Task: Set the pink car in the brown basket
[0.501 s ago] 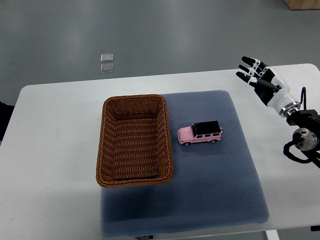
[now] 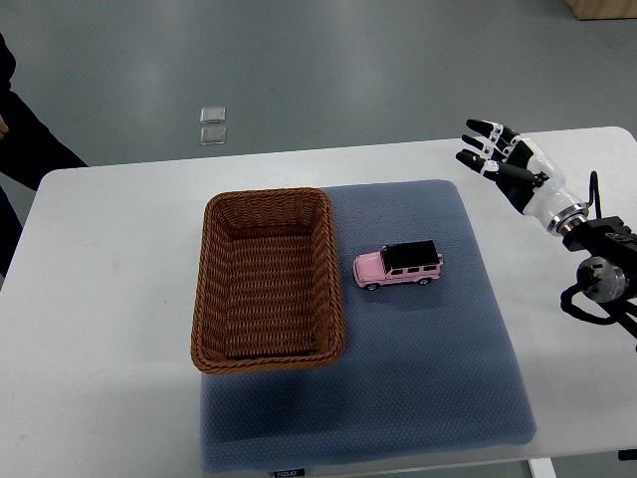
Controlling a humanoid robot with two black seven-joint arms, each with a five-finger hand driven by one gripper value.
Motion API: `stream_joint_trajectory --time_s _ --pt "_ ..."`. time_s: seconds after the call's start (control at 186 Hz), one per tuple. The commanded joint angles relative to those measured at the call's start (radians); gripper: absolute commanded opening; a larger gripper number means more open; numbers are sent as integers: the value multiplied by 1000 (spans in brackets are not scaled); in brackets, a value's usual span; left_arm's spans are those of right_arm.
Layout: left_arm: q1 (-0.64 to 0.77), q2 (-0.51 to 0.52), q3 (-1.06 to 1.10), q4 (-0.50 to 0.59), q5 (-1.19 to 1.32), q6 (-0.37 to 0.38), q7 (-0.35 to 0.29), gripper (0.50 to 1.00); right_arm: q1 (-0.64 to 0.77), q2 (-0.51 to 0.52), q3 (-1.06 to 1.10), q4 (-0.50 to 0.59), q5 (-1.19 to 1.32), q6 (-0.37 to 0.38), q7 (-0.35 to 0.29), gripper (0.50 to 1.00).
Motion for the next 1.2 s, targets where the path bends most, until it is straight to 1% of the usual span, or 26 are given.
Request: stream_joint_trajectory --time_s 0.0,0.35,0.588,0.846,1.051,1.197 --pt "0 0 0 0 -2 4 1 1000 2 0 1 6 -38 -1 1 913" --pt "-2 0 0 0 -2 9 0 1000 21 0 0 32 -171 0 2 913" --pt "0 0 1 1 -2 9 0 1000 60 -8 -6 41 -377 0 4 913" --pt "0 0 1 5 -2 10 0 1000 96 -22 -86 65 -590 -3 13 911" --pt "0 0 4 8 -2 12 0 1000 113 -52 -111 108 -777 -6 38 911" --pt "2 0 6 9 -2 12 0 1000 145 -89 -163 134 -877 -13 73 911"
